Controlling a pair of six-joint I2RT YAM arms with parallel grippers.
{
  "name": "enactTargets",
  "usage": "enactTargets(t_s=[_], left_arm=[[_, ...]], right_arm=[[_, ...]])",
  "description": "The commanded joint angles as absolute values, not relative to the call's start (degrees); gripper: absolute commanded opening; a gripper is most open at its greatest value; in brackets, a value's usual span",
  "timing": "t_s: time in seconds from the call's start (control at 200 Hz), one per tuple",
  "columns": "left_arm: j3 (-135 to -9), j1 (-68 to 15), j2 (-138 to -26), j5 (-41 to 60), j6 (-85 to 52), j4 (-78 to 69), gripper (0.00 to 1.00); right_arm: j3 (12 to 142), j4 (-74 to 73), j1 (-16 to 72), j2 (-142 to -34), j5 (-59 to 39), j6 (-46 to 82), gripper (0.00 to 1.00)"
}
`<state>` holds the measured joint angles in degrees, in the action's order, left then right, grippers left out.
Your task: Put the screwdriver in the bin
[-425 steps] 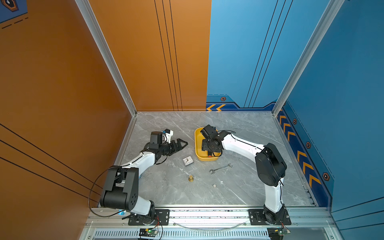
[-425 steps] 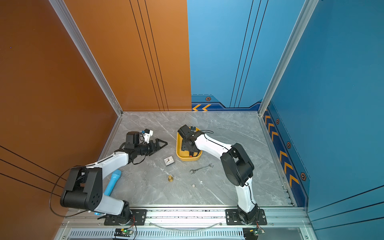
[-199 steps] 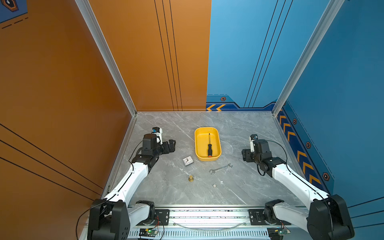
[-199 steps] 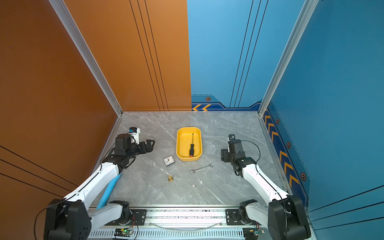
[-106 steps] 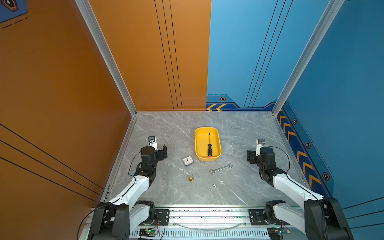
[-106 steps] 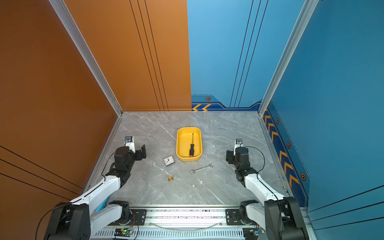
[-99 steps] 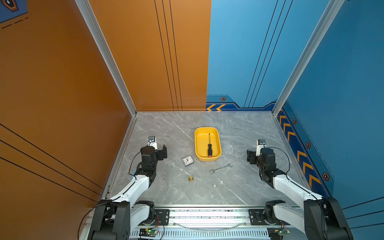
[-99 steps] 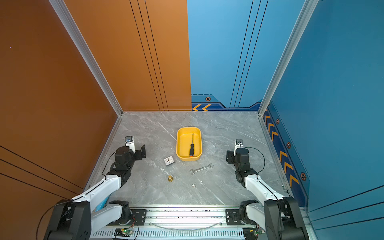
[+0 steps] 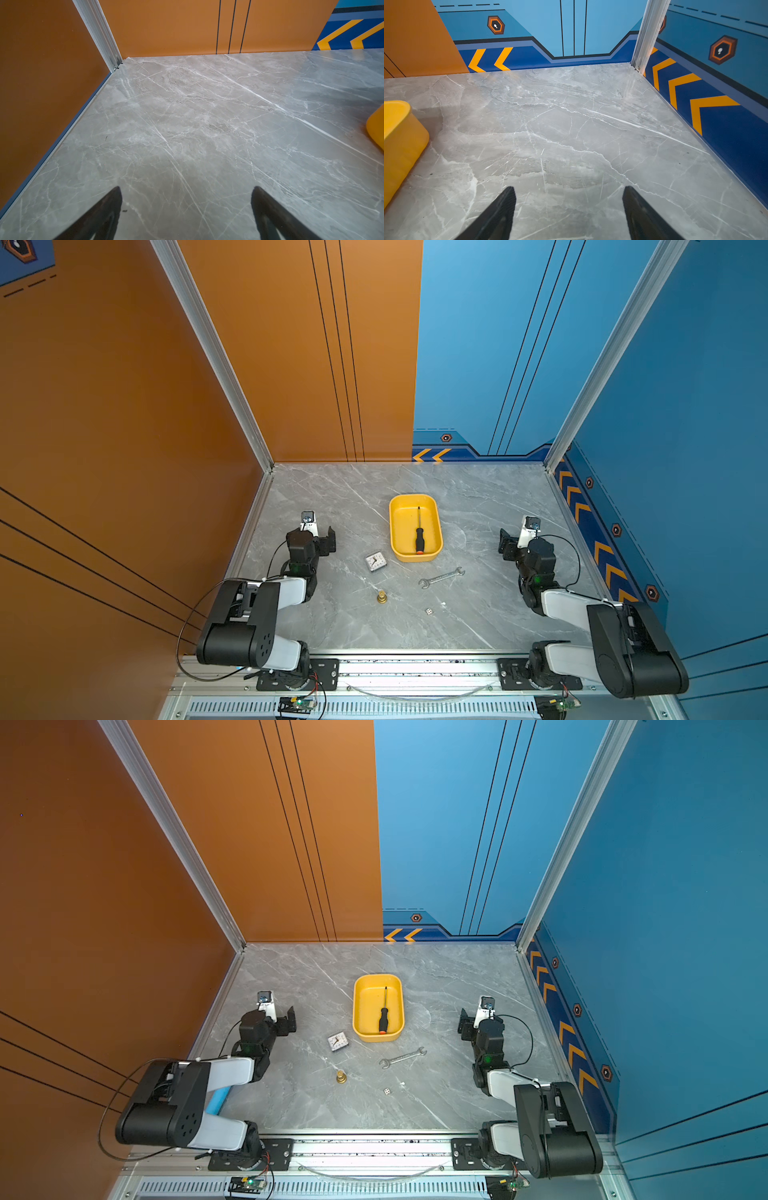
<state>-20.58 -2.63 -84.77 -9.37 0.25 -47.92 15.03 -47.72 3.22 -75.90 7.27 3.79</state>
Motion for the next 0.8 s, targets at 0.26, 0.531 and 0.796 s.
enactTargets(t_s=[0.26, 0.531, 0.796], left_arm=[[-21.7, -1.3, -89.7, -6.2, 1.0, -53.1, 0.98], [-21.8, -0.7, -89.8, -5.3, 0.4, -52.9, 0.98], [-21.6, -0.8, -89.5, -5.4, 0.4, -53.0, 0.98]], right_arm=[[17.6, -59.5, 2.5, -88.6, 7.5, 2.6, 0.79], [21.6, -51.9, 0.8, -88.7, 4.7, 3.8, 0.89], [20.9, -52.9, 1.7, -88.6, 6.5, 3.4, 1.0]])
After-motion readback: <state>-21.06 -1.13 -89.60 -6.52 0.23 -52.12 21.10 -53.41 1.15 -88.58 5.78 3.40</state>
